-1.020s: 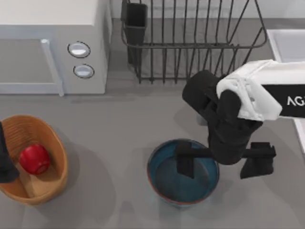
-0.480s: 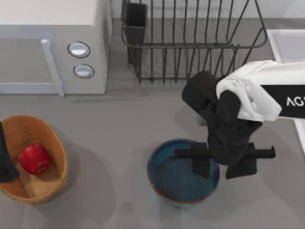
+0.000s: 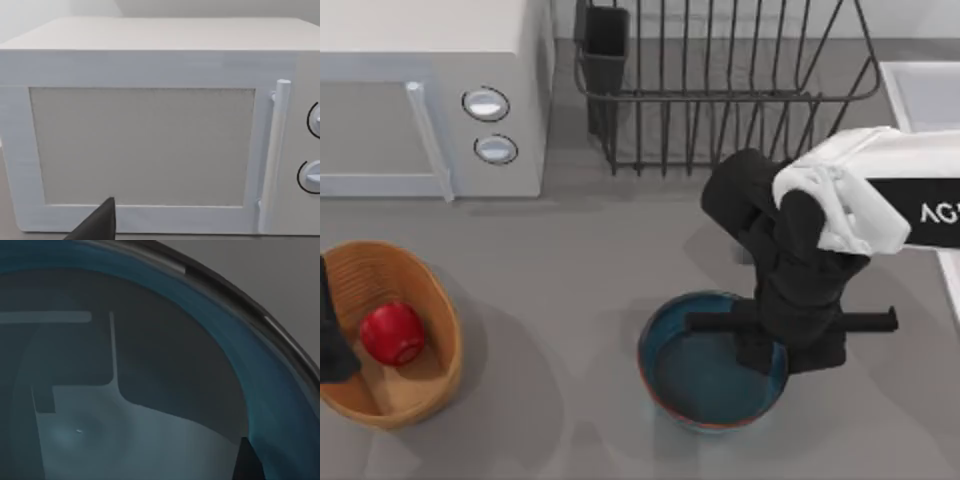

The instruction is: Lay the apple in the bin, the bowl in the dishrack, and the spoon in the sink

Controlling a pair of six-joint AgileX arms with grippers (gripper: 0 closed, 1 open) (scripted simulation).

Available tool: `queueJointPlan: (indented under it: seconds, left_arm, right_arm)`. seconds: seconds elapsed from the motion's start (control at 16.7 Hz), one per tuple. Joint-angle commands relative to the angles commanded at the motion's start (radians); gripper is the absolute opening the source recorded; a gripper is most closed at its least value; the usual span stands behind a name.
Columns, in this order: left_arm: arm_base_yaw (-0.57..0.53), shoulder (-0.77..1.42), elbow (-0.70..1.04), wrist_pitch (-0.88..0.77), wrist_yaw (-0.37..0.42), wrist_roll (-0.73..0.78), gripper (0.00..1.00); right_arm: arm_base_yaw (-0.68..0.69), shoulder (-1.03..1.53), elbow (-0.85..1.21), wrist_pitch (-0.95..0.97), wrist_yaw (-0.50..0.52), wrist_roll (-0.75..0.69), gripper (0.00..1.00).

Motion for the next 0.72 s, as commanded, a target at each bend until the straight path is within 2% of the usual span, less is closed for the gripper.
queueJointPlan:
  seconds: [0.36,0.72]
  left_arm:
    - [0.0,0.0,0.0,0.0,0.0,0.0,1.0]
    - [0.0,0.0,0.0,0.0,0.0,0.0,1.0]
  right_arm:
    - [-0.001,-0.007,0.015,-0.017,0.0,0.0,0.0]
    - [-0.002,-0.065,0.171,-0.248,0.0,0.001,0.0]
